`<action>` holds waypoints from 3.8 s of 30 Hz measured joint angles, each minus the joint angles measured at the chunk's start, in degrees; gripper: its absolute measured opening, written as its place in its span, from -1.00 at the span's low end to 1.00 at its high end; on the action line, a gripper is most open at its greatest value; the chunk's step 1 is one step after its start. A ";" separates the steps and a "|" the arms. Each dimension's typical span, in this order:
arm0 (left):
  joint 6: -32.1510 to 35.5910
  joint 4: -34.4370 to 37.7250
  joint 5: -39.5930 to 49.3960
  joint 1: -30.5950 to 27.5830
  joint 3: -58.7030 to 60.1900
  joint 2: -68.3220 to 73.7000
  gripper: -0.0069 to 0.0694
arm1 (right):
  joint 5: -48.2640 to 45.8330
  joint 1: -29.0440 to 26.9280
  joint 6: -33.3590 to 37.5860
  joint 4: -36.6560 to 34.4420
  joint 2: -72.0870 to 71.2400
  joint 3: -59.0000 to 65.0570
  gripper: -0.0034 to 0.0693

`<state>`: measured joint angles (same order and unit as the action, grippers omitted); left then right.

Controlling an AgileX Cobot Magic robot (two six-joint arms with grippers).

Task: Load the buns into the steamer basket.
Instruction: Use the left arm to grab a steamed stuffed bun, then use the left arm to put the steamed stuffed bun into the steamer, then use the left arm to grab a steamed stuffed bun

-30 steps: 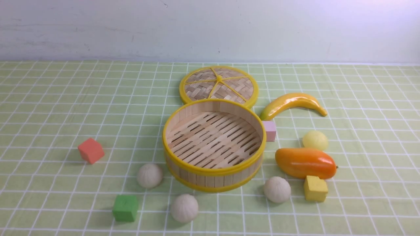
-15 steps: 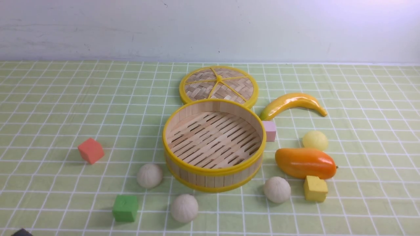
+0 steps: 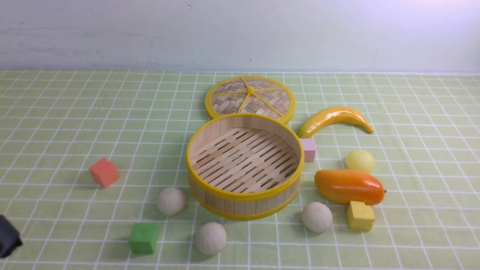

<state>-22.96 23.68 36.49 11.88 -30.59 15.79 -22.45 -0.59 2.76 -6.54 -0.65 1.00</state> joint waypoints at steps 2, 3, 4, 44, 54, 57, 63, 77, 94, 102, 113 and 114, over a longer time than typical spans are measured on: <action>0.86 -3.68 8.89 0.17 -4.59 9.35 -0.72 | 0.00 0.00 0.00 0.00 0.00 0.00 -0.25; 1.64 -6.41 12.91 0.17 -7.64 15.70 -0.77 | 0.00 0.00 0.00 0.00 0.00 0.00 -0.25; 2.22 -8.07 15.47 0.17 -9.47 18.87 -0.79 | 0.00 0.00 0.00 0.00 0.00 0.00 -0.25; 16.90 -20.47 8.03 7.92 -44.69 89.58 -0.10 | 0.00 0.00 0.00 0.00 0.00 0.00 -0.25; 16.90 -20.54 6.12 7.92 -44.69 91.75 -0.09 | 0.00 0.00 0.00 0.00 0.00 0.00 -0.25; 16.90 -20.70 6.00 7.92 -44.75 92.52 -0.13 | 0.00 0.00 0.00 0.00 0.00 0.00 -0.25; 16.90 -20.74 6.06 7.92 -44.79 93.19 -0.25 | 0.00 0.00 0.00 0.00 0.00 0.00 -0.25; 16.95 -20.69 17.30 8.95 -49.60 87.85 -0.85 | 0.00 0.00 0.00 0.00 0.00 0.00 -0.25; 18.68 -25.43 19.51 14.82 -74.28 105.55 -0.71 | 0.00 0.00 0.00 0.00 0.00 0.00 -0.25; 18.06 -25.41 25.89 14.82 -78.18 105.39 0.05 | 0.00 0.00 0.00 0.00 0.00 0.00 -0.25; 12.43 -22.66 32.32 19.58 -63.50 83.44 -0.39 | 0.00 0.00 0.00 0.00 0.00 0.00 -0.25; 12.08 -22.05 30.78 21.92 -56.44 80.41 -0.58 | 0.00 0.00 0.00 0.00 0.00 0.00 -0.25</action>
<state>-10.87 1.63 67.27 33.80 -87.03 96.19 -22.45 -0.59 2.76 -6.54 -0.65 1.00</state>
